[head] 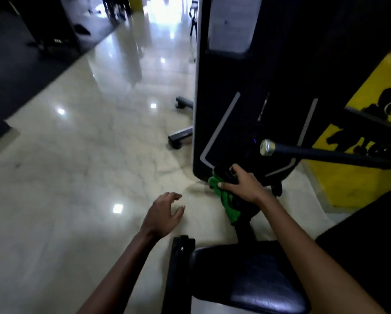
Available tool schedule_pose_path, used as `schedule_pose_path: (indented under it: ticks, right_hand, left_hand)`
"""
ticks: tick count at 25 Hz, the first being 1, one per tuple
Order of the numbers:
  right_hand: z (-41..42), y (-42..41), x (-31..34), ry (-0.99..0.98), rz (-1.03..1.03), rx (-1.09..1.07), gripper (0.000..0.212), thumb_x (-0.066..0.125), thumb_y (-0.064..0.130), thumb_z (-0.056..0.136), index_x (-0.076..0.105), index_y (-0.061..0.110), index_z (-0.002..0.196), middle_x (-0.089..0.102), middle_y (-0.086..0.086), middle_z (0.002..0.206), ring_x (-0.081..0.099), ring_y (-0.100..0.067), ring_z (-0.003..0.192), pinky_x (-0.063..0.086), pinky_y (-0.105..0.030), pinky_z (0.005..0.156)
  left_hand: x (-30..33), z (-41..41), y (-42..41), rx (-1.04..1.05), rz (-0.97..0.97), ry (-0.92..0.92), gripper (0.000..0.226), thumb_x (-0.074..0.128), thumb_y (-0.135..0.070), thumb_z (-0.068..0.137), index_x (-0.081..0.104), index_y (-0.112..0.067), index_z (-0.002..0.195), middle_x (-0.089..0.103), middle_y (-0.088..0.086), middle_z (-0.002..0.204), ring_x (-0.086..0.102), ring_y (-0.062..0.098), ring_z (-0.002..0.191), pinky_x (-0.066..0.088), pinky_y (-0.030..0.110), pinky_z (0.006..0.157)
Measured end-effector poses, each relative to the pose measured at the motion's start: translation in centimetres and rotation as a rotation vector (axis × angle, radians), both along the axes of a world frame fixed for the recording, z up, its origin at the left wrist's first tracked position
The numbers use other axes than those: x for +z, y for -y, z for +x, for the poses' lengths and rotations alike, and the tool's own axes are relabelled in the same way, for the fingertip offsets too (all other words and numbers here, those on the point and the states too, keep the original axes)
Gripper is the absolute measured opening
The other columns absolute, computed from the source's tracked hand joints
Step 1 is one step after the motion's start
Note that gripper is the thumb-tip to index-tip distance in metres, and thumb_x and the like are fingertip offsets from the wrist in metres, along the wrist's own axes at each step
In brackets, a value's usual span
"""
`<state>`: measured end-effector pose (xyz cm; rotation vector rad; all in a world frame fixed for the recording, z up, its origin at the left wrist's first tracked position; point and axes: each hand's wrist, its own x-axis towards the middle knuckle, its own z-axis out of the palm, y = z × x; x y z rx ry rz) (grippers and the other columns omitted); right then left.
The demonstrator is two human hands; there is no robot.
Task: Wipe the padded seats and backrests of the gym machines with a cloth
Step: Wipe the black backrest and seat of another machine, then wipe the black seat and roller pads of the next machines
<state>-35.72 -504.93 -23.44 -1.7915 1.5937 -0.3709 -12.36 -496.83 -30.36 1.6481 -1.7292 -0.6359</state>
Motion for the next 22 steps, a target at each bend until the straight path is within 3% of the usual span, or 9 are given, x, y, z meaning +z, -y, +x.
schedule_pose_path:
  ticks: [4, 7, 12, 17, 22]
  right_hand:
    - [3.8, 0.7, 8.1, 0.059, -0.108, 0.050, 0.036, 0.072, 0.039, 0.079, 0.048, 0.018, 0.094, 0.063, -0.006, 0.095, 0.061, -0.022, 0.089, 0.048, -0.032, 0.077]
    - [5.7, 1.4, 12.2, 0.046, -0.161, 0.083, 0.046, 0.071, 0.040, 0.080, 0.053, 0.014, 0.112, 0.064, -0.010, 0.106, 0.062, -0.026, 0.099, 0.050, -0.036, 0.088]
    - [10.3, 1.5, 18.9, -0.007, -0.256, 0.035, 0.058, 0.067, 0.033, 0.086, 0.046, 0.008, 0.134, 0.054, -0.014, 0.132, 0.052, -0.027, 0.120, 0.041, -0.030, 0.096]
    - [18.1, 2.9, 22.4, 0.009, -0.319, -0.052, 0.069, 0.070, 0.038, 0.083, 0.042, 0.013, 0.140, 0.053, -0.014, 0.134, 0.054, -0.027, 0.120, 0.043, -0.028, 0.096]
    - [25.8, 4.1, 23.9, -0.020, -0.333, -0.084, 0.069, 0.072, 0.044, 0.077, 0.047, 0.020, 0.137, 0.059, -0.012, 0.128, 0.060, -0.025, 0.111, 0.048, -0.036, 0.096]
  left_hand:
    - [7.1, 3.9, 1.5, 0.068, -0.071, -0.001, 0.024, 0.068, -0.016, 0.085, 0.066, -0.007, 0.107, 0.067, 0.005, 0.104, 0.063, 0.018, 0.095, 0.049, 0.028, 0.081]
    - [11.2, 6.6, 3.5, 0.094, -0.138, 0.032, 0.020, 0.069, -0.016, 0.085, 0.069, -0.006, 0.103, 0.069, 0.005, 0.099, 0.064, 0.018, 0.090, 0.045, 0.024, 0.075]
    - [17.2, 11.9, 6.7, 0.064, -0.254, 0.064, 0.020, 0.069, -0.017, 0.085, 0.069, -0.007, 0.101, 0.069, 0.005, 0.098, 0.061, 0.015, 0.087, 0.041, 0.021, 0.073]
    - [22.6, 20.0, 10.1, -0.057, -0.332, 0.120, 0.021, 0.069, -0.020, 0.085, 0.069, -0.008, 0.102, 0.067, 0.003, 0.095, 0.061, 0.016, 0.090, 0.043, 0.023, 0.073]
    - [25.5, 28.2, 11.8, -0.084, -0.355, 0.160, 0.018, 0.071, -0.019, 0.083, 0.070, -0.009, 0.098, 0.066, 0.000, 0.088, 0.061, 0.015, 0.085, 0.040, 0.020, 0.070]
